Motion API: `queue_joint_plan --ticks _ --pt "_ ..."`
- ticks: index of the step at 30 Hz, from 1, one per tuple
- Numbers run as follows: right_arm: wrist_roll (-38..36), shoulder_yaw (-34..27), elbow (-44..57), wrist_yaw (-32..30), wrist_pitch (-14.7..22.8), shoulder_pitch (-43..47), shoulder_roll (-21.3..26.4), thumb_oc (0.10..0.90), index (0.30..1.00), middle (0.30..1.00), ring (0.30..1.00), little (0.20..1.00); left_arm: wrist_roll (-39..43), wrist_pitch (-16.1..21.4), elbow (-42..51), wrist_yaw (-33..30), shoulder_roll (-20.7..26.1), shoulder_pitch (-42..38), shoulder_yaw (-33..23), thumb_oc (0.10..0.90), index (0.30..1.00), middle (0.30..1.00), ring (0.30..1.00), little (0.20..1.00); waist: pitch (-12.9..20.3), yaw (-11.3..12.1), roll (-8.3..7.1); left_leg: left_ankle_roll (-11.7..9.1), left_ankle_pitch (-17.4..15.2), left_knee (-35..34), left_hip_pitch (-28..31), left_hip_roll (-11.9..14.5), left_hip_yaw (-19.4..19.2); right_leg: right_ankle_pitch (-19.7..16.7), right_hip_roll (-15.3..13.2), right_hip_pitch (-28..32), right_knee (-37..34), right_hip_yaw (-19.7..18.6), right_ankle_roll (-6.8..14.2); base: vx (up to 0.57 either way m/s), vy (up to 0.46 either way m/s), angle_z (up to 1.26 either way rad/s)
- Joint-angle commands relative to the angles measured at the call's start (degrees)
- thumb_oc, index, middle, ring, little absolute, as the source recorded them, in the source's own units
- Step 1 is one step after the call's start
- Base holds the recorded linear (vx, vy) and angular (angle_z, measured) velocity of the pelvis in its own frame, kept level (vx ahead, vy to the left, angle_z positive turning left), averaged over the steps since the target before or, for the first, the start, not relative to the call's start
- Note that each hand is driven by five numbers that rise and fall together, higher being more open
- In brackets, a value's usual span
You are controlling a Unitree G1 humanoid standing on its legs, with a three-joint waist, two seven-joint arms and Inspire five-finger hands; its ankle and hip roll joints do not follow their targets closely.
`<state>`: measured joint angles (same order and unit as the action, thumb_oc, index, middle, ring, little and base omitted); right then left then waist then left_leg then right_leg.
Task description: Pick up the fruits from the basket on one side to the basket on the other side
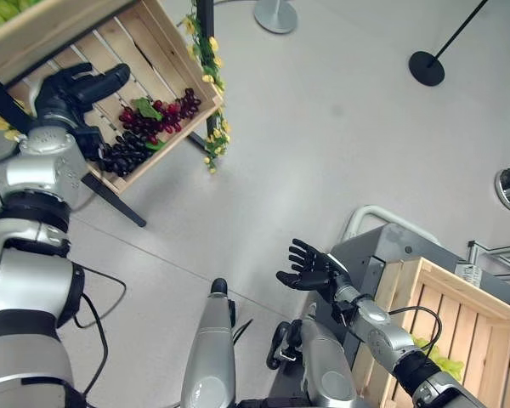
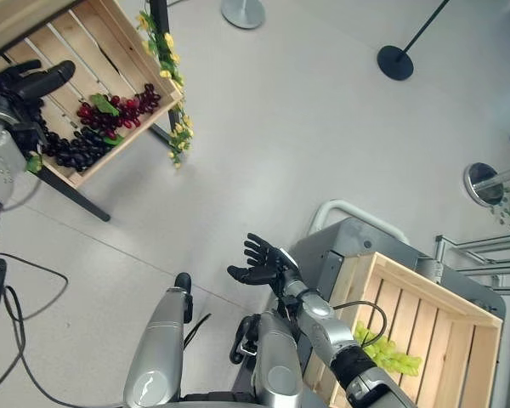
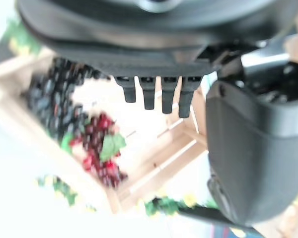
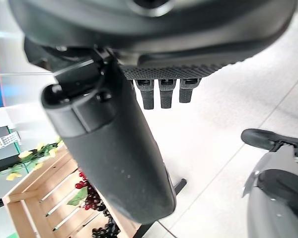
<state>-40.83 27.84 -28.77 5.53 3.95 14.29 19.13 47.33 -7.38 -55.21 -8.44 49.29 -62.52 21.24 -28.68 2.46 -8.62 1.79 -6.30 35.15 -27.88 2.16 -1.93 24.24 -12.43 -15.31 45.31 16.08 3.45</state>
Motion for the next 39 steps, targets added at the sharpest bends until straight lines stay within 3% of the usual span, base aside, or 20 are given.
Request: queue_joint_plan --ticks 1,8,9,11,17,20,26,29,35,39 --pt "1.39 -2.83 4.00 -1.09 2.04 -2.46 -0.64 0.800 0.900 0.900 0.900 0.900 8.49 10.46 7.47 9.18 -4.93 5.26 -5.98 0.800 0.900 0.900 0.900 0.900 5.24 0.20 4.15 1.31 -6.84 -2.53 10.55 1.23 -3.16 -15.29 -2.22 -2.95 1.13 -1.85 2.64 -0.02 -0.013 -0.11" --pt "2.61 -5.67 3.91 0.48 0.80 -3.68 -0.59 0.800 0.900 0.900 0.900 0.900 18.08 11.03 11.51 26.58 -12.01 17.05 -9.62 0.800 0.900 0.900 0.900 0.900 7.53 -1.32 5.03 0.57 -6.01 -4.87 14.93 1.89 -4.71 -14.47 -1.65 0.73 -3.53 -2.64 2.03 0.01 0.010 -0.24" --pt "2.69 -5.91 3.82 0.70 0.61 -3.72 -0.59 0.800 0.900 0.900 0.900 0.900 18.45 10.96 11.59 27.65 -12.51 17.77 -9.86 0.800 0.900 0.900 0.900 0.900 7.91 -1.47 5.17 0.78 -4.30 -6.01 15.00 2.22 -5.29 -15.75 -1.44 0.77 -4.95 -2.19 1.30 0.02 0.042 -0.33" --pt "3.02 -6.97 3.06 1.83 0.19 -4.53 -0.67 0.800 0.900 0.900 0.900 0.900 18.99 10.14 12.00 33.21 -15.16 21.79 -10.76 0.800 0.900 0.900 0.900 0.900 9.47 -2.23 5.61 0.08 -3.08 -9.09 18.03 2.65 -6.45 -16.22 -0.70 3.41 -9.31 -2.80 1.35 0.07 0.043 -0.21" --pt "3.57 -8.29 1.41 2.41 0.86 -7.42 -1.60 0.800 0.900 0.900 0.900 0.900 16.44 9.39 14.21 39.17 -20.27 29.43 -10.84 0.800 0.900 0.900 0.900 0.900 13.29 -3.38 6.27 -2.17 1.21 -19.06 24.68 2.77 -8.80 -18.61 1.97 10.25 -23.07 -3.72 1.57 0.11 -0.002 -0.25" --pt "3.53 -9.12 0.05 0.43 2.09 -8.97 -2.50 0.800 0.900 0.900 0.900 0.900 11.94 10.38 15.92 38.07 -23.99 33.82 -10.09 0.800 0.900 0.900 0.900 0.900 16.23 -3.80 7.01 -3.65 4.45 -26.43 27.85 2.66 -9.13 -20.18 3.51 14.17 -31.78 -3.54 1.51 0.12 -0.005 -0.17" --pt "5.20 -10.48 -0.80 -4.42 3.77 -10.99 -3.47 0.800 0.900 0.900 0.900 0.900 5.49 12.09 18.52 35.11 -28.93 38.26 -7.30 0.800 0.900 0.900 0.900 0.900 18.70 -4.32 7.67 -4.58 6.87 -33.00 30.08 2.31 -9.07 -22.92 4.26 16.87 -39.09 -3.95 1.99 0.04 -0.011 -0.07" --pt "5.66 -11.22 -1.28 -9.64 5.38 -12.28 -4.40 0.800 0.900 0.900 0.900 0.900 3.14 11.84 21.49 32.08 -32.09 40.67 -4.54 0.800 0.900 0.900 0.900 0.900 19.90 -4.69 7.96 -5.06 8.69 -37.77 31.53 2.38 -8.99 -24.78 4.64 18.34 -43.13 -4.31 2.52 0.03 -0.033 -0.08" --pt "2.08 -12.31 -2.15 -14.41 7.72 -13.22 -5.75 0.800 0.900 0.900 0.900 0.900 -0.68 11.65 23.35 26.23 -34.86 41.85 -1.14 0.800 0.900 0.900 0.900 0.900 20.93 -5.48 8.45 -5.40 9.38 -40.15 31.57 2.63 -8.99 -25.70 5.45 19.11 -46.11 -4.89 2.62 -0.01 -0.044 -0.06" --pt "4.07 -13.13 -3.47 -17.75 10.60 -13.36 -6.03 0.800 0.900 0.900 0.900 0.900 -5.72 13.03 22.71 22.51 -35.86 43.09 0.74 0.800 0.900 0.900 0.900 0.900 21.29 -6.60 8.59 -5.20 8.91 -40.15 32.36 3.00 -10.10 -25.73 6.38 19.00 -46.69 -6.30 2.21 0.00 -0.068 -0.07"
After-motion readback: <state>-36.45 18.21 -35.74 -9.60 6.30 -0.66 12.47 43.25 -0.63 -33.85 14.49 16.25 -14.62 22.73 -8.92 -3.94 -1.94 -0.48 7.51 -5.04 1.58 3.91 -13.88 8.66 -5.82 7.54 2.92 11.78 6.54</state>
